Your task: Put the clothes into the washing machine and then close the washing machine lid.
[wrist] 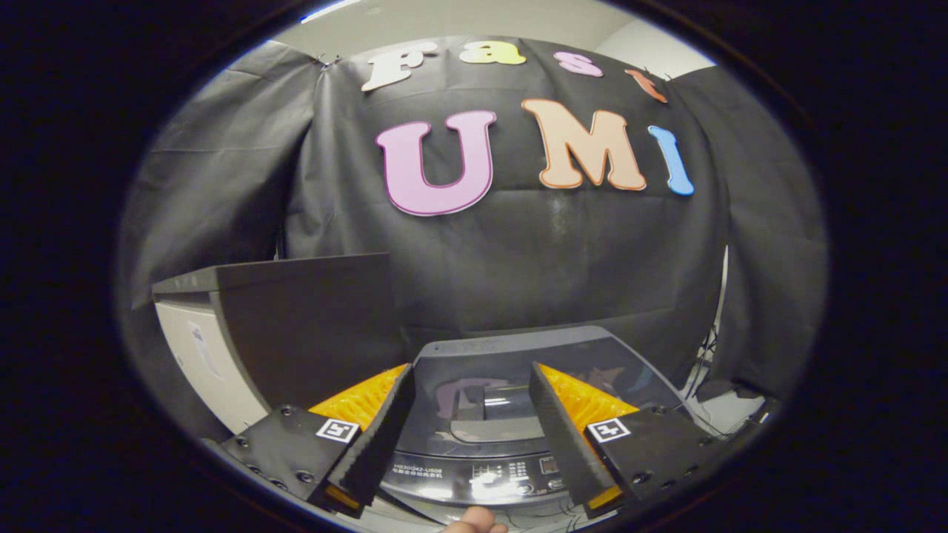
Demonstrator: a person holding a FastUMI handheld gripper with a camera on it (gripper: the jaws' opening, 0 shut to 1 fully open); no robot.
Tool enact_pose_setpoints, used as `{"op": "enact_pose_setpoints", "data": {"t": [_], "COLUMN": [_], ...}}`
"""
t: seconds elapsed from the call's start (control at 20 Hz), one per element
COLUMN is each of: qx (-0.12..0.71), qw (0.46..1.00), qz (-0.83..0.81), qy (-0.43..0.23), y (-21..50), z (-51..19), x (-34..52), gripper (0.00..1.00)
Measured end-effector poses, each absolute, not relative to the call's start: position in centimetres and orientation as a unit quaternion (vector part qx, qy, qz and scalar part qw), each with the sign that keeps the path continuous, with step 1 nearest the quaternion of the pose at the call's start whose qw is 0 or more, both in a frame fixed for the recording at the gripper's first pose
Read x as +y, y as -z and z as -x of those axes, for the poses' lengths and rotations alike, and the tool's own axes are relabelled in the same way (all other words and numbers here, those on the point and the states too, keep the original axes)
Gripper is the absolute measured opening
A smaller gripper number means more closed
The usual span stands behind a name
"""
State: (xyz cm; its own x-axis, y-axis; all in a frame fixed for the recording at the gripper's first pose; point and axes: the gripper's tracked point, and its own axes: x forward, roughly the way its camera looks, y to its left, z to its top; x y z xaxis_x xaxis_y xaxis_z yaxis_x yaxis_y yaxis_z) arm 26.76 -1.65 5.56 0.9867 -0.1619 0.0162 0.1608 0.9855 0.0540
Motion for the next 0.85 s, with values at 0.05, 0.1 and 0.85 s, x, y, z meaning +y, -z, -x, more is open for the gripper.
{"op": "enact_pose_setpoints", "data": {"t": [0.05, 0.1, 0.85], "qx": [-0.017, -0.025, -0.051], "qw": [0.996, 0.996, 0.996], "qz": [-0.027, -0.028, -0.006], "qy": [0.080, 0.079, 0.075], "y": [-5.9, -6.3, -3.7], "z": [-25.8, -24.7, -14.1], "x": [-1.7, -1.7, -0.4], "gripper": [0.96, 0.96, 0.99]}}
